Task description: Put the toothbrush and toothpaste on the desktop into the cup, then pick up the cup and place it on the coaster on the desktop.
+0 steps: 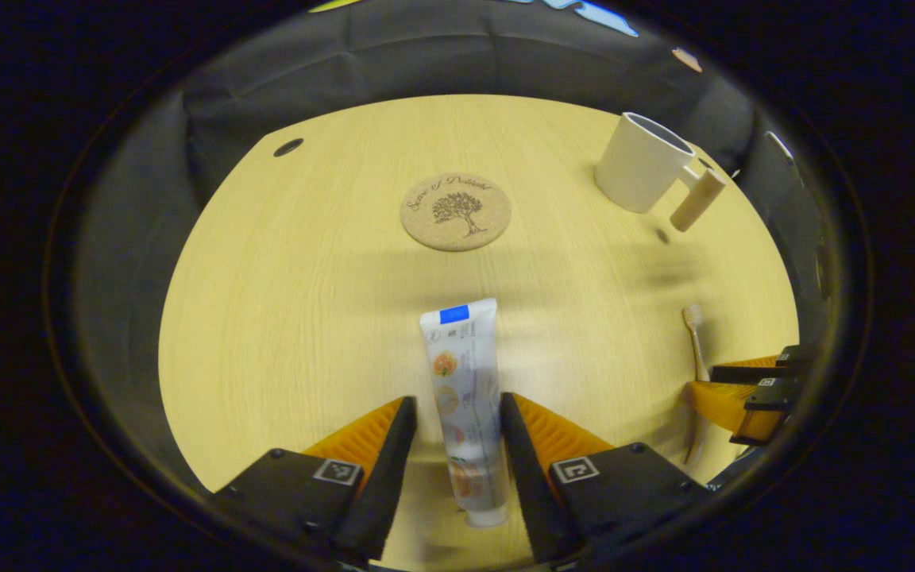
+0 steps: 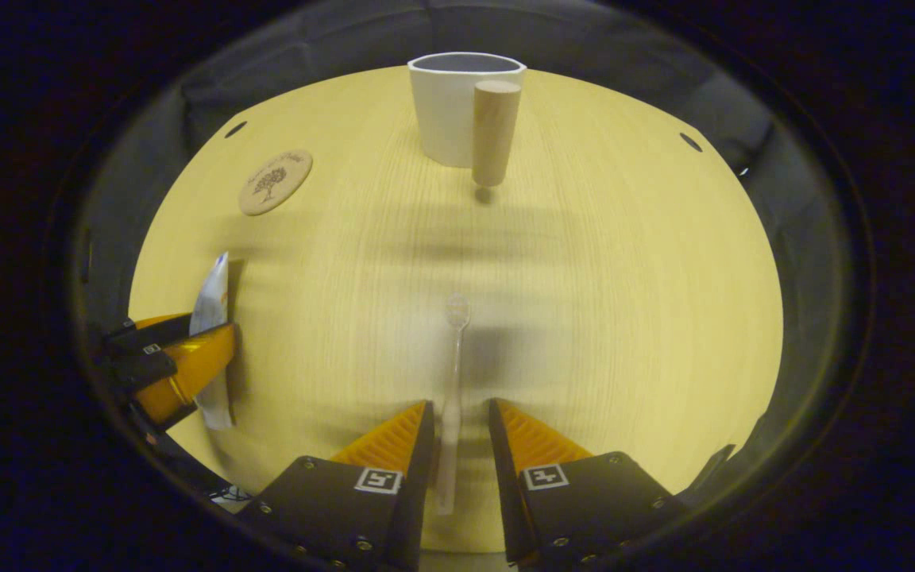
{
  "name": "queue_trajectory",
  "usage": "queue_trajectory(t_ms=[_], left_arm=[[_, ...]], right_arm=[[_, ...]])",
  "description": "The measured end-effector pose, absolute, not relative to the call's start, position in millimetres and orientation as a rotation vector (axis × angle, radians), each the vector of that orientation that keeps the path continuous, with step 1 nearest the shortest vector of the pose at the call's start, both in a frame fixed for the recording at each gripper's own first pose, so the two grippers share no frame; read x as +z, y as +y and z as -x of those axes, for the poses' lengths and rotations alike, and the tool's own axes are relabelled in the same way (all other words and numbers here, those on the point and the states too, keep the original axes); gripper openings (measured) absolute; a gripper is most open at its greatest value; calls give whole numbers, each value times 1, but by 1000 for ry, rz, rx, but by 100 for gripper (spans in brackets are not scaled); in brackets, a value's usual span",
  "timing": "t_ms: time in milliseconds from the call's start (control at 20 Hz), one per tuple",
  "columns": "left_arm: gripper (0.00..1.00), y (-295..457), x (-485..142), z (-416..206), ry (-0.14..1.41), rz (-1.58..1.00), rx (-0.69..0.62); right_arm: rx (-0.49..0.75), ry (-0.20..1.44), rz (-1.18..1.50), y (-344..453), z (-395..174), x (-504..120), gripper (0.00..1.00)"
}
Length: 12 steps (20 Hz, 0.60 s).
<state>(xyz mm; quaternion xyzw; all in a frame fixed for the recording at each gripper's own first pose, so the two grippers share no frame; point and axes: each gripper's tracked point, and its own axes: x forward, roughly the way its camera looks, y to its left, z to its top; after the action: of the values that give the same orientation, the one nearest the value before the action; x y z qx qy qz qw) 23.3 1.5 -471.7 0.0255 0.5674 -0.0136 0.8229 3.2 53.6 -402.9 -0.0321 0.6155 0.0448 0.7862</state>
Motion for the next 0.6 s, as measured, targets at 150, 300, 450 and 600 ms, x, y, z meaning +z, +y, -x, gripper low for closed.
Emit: queue_trajectory(t_ms=[150,300,450,600], left_arm=[[48,-1,-470,-23,1218,-61,-33],[48,-2,-470,-25,1219,-51,-27],[33,-3,-469,-26,1218,-52,-21],[17,-2,-468,-24,1224,-48,-16]], right_arm=[[96,1345,66,54,-1,-403,41],[70,1342,42,52,-7,-403,7],[75,1329,41,53,-10,-405,7],[79,1334,32,51,-7,-399,2]])
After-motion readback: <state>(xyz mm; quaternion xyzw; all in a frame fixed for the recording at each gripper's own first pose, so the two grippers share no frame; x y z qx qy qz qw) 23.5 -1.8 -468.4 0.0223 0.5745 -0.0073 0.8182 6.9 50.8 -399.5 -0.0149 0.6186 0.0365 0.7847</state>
